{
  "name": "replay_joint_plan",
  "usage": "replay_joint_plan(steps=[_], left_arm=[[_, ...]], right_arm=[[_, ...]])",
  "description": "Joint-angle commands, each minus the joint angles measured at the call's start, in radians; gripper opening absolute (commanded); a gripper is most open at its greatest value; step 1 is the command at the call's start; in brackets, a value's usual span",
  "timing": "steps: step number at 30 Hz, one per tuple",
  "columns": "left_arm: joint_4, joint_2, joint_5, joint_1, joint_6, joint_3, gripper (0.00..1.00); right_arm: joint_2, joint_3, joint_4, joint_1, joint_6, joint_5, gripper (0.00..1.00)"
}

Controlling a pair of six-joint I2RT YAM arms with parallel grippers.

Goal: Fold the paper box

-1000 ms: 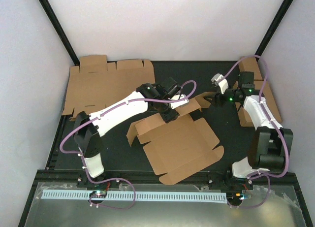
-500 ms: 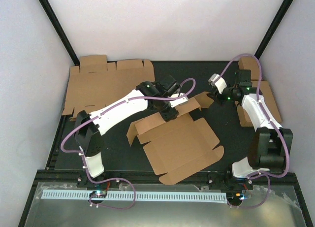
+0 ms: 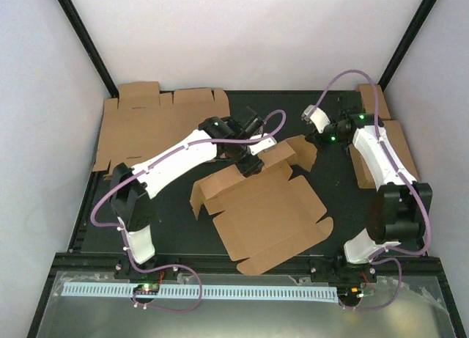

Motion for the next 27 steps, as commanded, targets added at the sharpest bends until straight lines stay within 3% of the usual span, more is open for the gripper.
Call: replay_joint_plan(steps=[1, 9, 17, 27], left_arm=[[-0.047, 0.037, 0.065, 0.013, -0.023, 0.013, 0.54], [-0.032, 0.048, 0.14, 0.065, -0.031, 0.031, 0.54], [-0.052, 0.073, 0.172, 0.095, -0.013, 0.074, 0.54], [-0.046, 0.096, 0.167, 0.106, -0.013, 0.09, 0.54]], right_arm=[[0.031, 0.106, -0.109, 0.045, 0.093, 0.009, 0.02], [0.084, 0.242, -0.177, 0.085, 0.247, 0.073, 0.02], [0.215, 0.481, -0.397, 0.122, 0.401, 0.087, 0.02], [0.219, 0.511, -0.376, 0.205, 0.602, 0.057, 0.02]])
